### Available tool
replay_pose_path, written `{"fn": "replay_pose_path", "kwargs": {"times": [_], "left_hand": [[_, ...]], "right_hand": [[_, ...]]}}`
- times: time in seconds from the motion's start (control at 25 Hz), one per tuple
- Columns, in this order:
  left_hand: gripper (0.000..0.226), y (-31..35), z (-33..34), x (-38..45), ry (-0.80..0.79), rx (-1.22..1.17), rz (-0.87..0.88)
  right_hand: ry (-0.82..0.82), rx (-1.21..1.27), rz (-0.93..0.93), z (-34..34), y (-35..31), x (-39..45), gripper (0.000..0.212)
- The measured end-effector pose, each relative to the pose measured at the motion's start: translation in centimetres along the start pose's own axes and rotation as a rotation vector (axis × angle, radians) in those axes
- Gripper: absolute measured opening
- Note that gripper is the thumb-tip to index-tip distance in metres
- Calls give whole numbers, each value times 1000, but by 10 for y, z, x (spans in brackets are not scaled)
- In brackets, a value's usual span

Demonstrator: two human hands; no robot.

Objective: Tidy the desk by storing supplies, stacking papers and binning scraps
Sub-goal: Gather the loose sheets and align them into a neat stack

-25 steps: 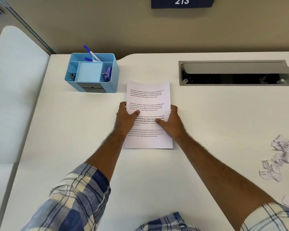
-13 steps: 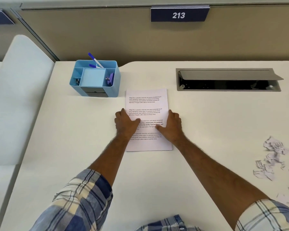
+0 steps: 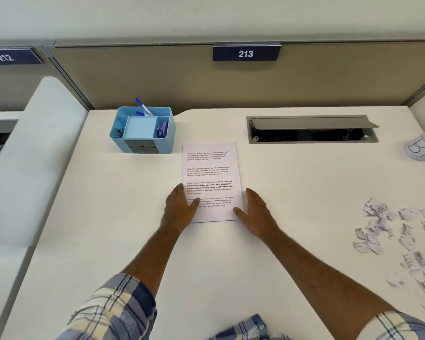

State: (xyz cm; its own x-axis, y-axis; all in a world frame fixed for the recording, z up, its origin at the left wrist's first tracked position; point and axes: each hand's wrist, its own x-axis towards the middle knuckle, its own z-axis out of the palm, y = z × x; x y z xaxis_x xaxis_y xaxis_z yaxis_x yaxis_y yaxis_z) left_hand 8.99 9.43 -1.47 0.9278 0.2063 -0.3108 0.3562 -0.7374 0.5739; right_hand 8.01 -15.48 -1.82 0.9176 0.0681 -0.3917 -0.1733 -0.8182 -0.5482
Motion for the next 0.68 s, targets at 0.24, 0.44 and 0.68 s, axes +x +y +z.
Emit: {"fn": "replay_pose_path", "kwargs": {"times": [0.24, 0.44, 0.68], "left_hand": [[79, -16, 6, -25, -65, 223, 118], [79, -15, 15, -41, -53, 330, 217], [79, 9, 38, -53, -99, 397, 318]], "right_hand": [[33, -5, 44, 3, 29, -38, 78], [57, -86, 49, -2, 51, -68, 72], [112, -148, 84, -13, 83, -94, 72]]}}
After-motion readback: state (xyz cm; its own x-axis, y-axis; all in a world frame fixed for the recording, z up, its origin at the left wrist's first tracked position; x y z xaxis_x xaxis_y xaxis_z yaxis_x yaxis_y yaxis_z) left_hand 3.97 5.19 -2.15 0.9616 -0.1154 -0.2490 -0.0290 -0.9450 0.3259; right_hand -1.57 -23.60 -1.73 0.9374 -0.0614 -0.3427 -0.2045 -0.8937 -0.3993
